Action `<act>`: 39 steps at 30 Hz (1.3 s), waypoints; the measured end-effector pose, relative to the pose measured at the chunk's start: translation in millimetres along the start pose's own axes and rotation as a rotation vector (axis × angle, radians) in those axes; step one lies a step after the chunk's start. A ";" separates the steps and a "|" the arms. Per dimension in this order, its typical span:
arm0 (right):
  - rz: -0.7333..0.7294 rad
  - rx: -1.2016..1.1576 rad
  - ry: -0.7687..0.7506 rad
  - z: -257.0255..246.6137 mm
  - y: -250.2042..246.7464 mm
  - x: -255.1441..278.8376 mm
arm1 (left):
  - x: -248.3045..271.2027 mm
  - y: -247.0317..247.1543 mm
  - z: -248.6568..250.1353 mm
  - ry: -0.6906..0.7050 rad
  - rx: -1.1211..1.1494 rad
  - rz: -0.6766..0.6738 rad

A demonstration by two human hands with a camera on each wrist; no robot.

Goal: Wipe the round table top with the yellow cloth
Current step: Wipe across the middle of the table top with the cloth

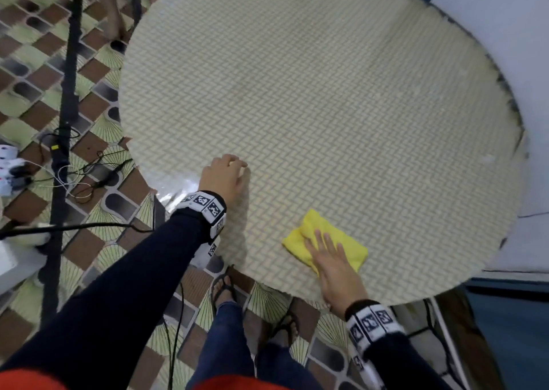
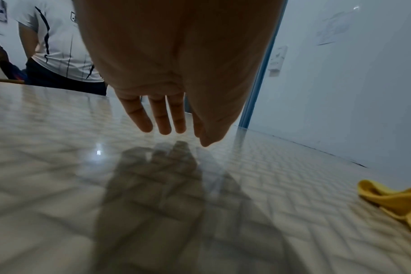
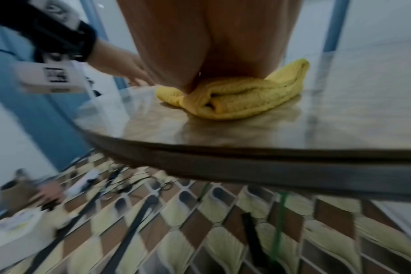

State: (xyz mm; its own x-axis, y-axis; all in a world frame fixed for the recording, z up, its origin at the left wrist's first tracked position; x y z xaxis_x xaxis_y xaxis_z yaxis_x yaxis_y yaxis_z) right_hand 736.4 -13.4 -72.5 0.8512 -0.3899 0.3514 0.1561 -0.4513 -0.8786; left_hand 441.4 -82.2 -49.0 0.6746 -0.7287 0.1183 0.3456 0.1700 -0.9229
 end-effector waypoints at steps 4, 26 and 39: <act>0.104 0.004 0.330 83.8 -33.7 -4.3 | 4.6 10.8 15.3 -0.036 -0.020 -0.038; 0.090 -0.121 0.512 165.1 -51.8 -5.4 | -1.7 21.9 22.4 -0.077 -0.288 -0.110; 0.098 -0.128 0.030 67.1 -15.8 26.9 | 3.6 23.1 28.4 -0.117 -0.259 -0.094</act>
State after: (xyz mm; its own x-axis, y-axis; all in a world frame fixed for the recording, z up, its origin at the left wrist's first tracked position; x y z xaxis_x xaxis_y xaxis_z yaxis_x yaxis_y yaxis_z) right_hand 790.5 37.1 -70.8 0.8434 -0.4605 0.2769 0.0057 -0.5077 -0.8615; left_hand 470.3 -62.0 -59.5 0.7229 -0.6496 0.2356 0.2428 -0.0804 -0.9667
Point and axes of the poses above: each hand's wrist, its own x-axis away from the middle knuckle, its own y-axis out of the palm, z = x × y, the point moved 6 cm from there along -x, towards the middle knuckle, and after that the axes turned 3 degrees about z, right-handed, at the moved point
